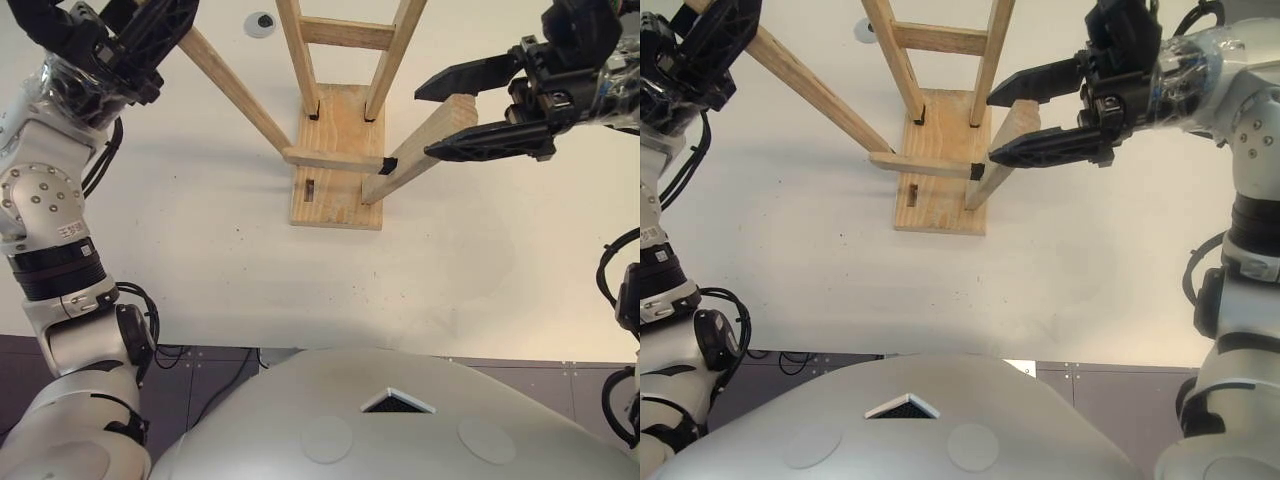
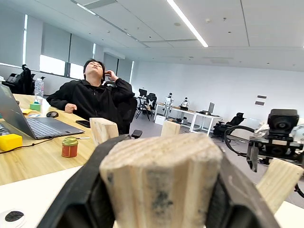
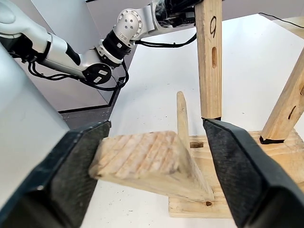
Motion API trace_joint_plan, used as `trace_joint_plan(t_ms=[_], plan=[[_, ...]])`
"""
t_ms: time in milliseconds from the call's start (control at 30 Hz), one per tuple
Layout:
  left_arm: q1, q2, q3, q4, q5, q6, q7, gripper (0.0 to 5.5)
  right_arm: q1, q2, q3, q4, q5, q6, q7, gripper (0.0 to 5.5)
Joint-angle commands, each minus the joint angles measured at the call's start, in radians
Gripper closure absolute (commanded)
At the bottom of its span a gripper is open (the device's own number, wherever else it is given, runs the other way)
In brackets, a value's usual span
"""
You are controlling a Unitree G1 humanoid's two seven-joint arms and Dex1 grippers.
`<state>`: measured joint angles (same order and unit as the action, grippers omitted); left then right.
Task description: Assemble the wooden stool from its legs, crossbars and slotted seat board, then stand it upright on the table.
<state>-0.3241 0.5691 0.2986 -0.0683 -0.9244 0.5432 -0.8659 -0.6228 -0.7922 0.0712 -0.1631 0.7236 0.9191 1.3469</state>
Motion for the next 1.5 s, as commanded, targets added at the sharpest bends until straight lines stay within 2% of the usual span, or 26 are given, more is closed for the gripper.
trace_joint_plan(t_ms=[33, 67, 133, 367, 467, 700, 800, 1033, 1267, 1367, 1500], plan=[[0.009, -0.013, -0.019, -0.014, -0.012, 0.032, -0.032, 3.48, 0.000, 0.001, 0.024, -0.013, -0.008, 0.009, -0.020, 2.52], [0.017, -0.018, -0.023, -0.025, -0.013, 0.035, -0.034, 3.48, 0.001, -0.002, 0.028, -0.011, -0.009, 0.009, -0.022, 2.79], [0.032, -0.030, -0.026, -0.048, -0.022, 0.043, -0.041, 3.48, 0.002, -0.004, 0.033, -0.007, -0.010, 0.011, -0.025, 2.96], [0.098, -0.026, -0.072, -0.009, 0.066, 0.018, -0.076, 3.48, -0.005, -0.017, 0.042, 0.005, -0.015, 0.010, -0.014, 3.00], [0.126, 0.044, -0.090, -0.013, 0.101, 0.027, -0.119, 3.48, -0.007, -0.024, 0.049, 0.004, -0.018, 0.006, -0.002, 3.00], [0.182, 0.342, -0.194, -0.048, 0.223, 0.036, -0.328, 3.48, 0.005, -0.033, 0.056, -0.008, -0.015, 0.001, 0.008, 3.01], [0.072, 0.400, -0.281, -0.009, 0.280, 0.025, -0.408, 3.48, 0.039, -0.029, 0.053, -0.031, -0.012, -0.001, -0.008, 3.01], [-0.254, 0.428, -0.483, 0.143, 0.439, 0.009, -0.597, 3.48, 0.097, 0.006, 0.045, -0.087, 0.003, 0.010, -0.066, 3.01], [-0.391, 0.447, -0.593, 0.122, 0.526, 0.027, -0.711, 3.48, 0.117, 0.025, 0.045, -0.113, 0.028, 0.018, -0.120, 3.01], [-0.440, 0.436, -0.634, 0.078, 0.568, 0.058, -0.706, 3.48, 0.120, 0.025, 0.047, -0.115, 0.039, 0.019, -0.137, 3.01], [-0.504, 0.399, -0.693, -0.017, 0.641, 0.174, -0.612, 3.48, 0.135, 0.020, 0.046, -0.125, 0.050, 0.024, -0.154, 3.01]])
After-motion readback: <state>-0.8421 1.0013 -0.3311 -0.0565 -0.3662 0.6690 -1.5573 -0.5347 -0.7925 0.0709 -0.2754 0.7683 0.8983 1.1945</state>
